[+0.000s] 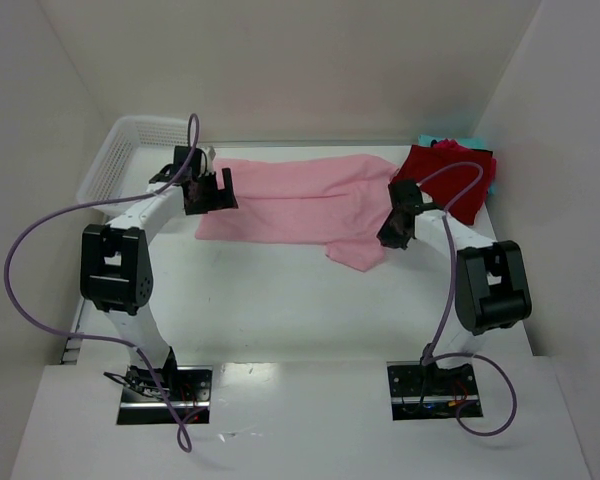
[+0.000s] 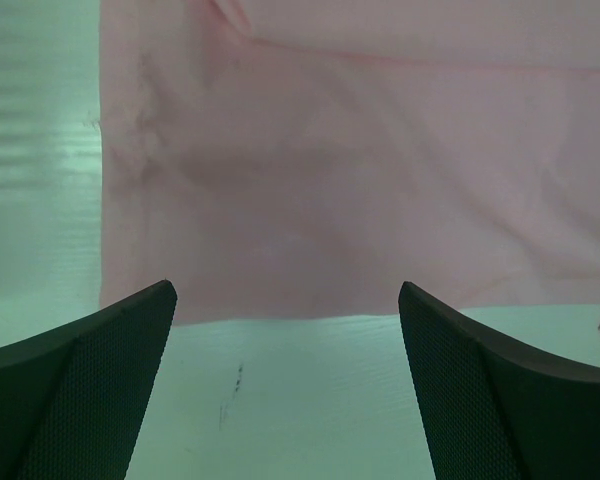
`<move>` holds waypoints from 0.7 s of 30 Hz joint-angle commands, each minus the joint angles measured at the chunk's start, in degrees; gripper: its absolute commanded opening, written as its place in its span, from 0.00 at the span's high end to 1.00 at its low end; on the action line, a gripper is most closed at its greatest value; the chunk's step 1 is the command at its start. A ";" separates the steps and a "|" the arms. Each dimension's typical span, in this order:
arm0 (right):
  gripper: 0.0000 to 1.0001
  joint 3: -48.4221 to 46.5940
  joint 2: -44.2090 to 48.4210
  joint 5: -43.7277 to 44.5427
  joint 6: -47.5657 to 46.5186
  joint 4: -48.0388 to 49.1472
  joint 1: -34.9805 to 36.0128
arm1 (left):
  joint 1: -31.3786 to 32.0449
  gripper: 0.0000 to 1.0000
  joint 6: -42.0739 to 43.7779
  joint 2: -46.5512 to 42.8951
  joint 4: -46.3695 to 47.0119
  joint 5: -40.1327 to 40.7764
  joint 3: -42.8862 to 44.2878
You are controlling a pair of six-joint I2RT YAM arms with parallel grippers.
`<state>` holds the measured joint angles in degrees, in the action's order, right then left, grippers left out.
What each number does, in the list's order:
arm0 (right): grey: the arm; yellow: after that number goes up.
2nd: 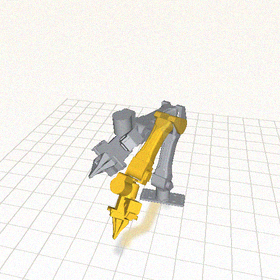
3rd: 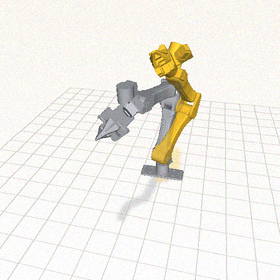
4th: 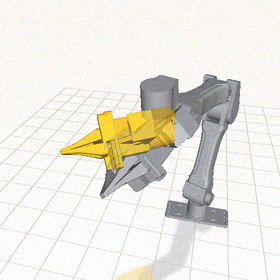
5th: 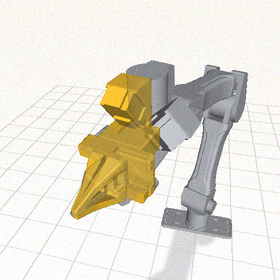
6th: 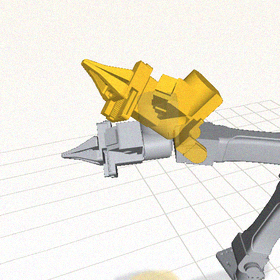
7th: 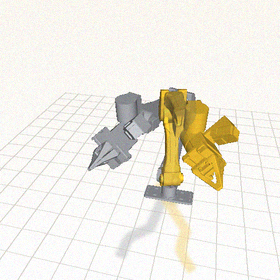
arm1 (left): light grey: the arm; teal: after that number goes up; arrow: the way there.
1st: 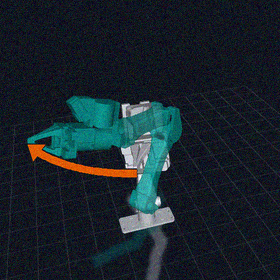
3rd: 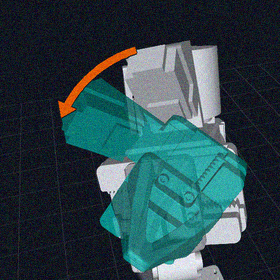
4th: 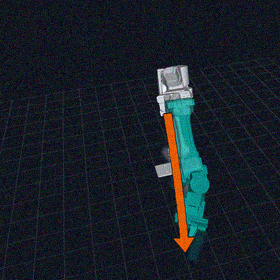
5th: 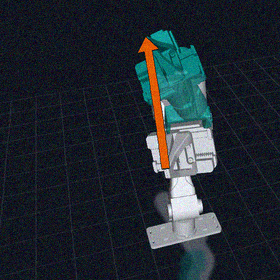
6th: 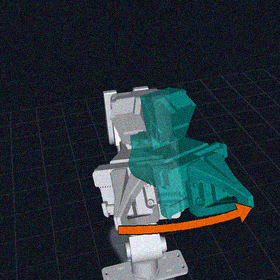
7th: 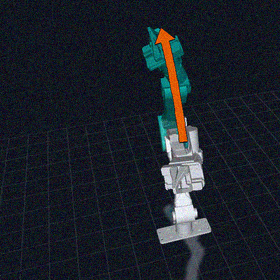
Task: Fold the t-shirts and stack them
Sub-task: Flatten out the tshirt
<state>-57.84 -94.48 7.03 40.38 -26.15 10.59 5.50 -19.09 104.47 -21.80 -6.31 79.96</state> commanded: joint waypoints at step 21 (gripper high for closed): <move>1.00 0.10 9.76 4.14 -4.26 -3.99 -6.46 | -0.31 0.07 -2.27 -4.36 -4.13 1.57 -10.62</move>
<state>-58.04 -86.37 9.67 36.86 -29.74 4.47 5.48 -21.21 102.00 -24.51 -1.76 70.65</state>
